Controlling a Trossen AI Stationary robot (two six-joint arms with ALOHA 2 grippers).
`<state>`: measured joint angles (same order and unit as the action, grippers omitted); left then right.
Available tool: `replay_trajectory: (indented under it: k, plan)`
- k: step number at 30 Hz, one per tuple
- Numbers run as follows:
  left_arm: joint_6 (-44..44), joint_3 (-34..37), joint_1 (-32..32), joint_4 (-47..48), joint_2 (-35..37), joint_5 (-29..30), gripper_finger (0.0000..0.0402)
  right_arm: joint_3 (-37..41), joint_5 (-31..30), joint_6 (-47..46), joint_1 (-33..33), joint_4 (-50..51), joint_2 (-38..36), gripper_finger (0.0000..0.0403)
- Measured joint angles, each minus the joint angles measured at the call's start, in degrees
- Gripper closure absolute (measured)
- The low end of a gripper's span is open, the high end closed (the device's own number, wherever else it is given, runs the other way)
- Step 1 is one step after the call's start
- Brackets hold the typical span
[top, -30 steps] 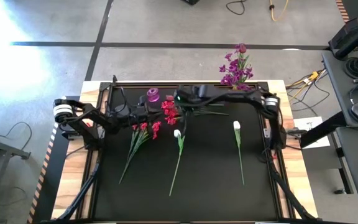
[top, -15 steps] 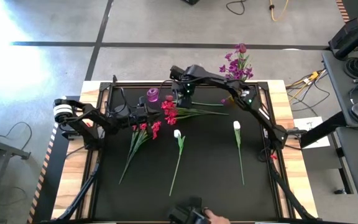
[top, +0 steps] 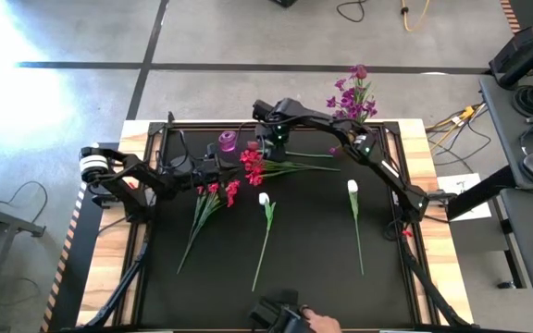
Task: Sort flowers into vase by color
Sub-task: Put the red tulip into the yellow vase
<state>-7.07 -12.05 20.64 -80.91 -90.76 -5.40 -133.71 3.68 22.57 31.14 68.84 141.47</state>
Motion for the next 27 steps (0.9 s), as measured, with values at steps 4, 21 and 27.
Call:
replay_trajectory:
  k: [4, 21, 27]
  plan:
    - [0.02, -0.01, 0.0, 0.01, 0.0, -0.01, 0.0402, 1.55, -0.02, 0.04, 0.04, -0.04, 0.0, 0.0239]
    - [0.03, 0.0, 0.0, 0.03, 0.0, -0.06, 0.0402, 1.1, -1.17, 0.07, -1.13, -1.89, -6.38, 0.0388]
    - [0.04, 0.0, -0.02, 0.03, 0.0, -0.08, 0.0402, 3.64, -5.75, -3.26, -3.51, -7.28, -16.65, 0.0389]
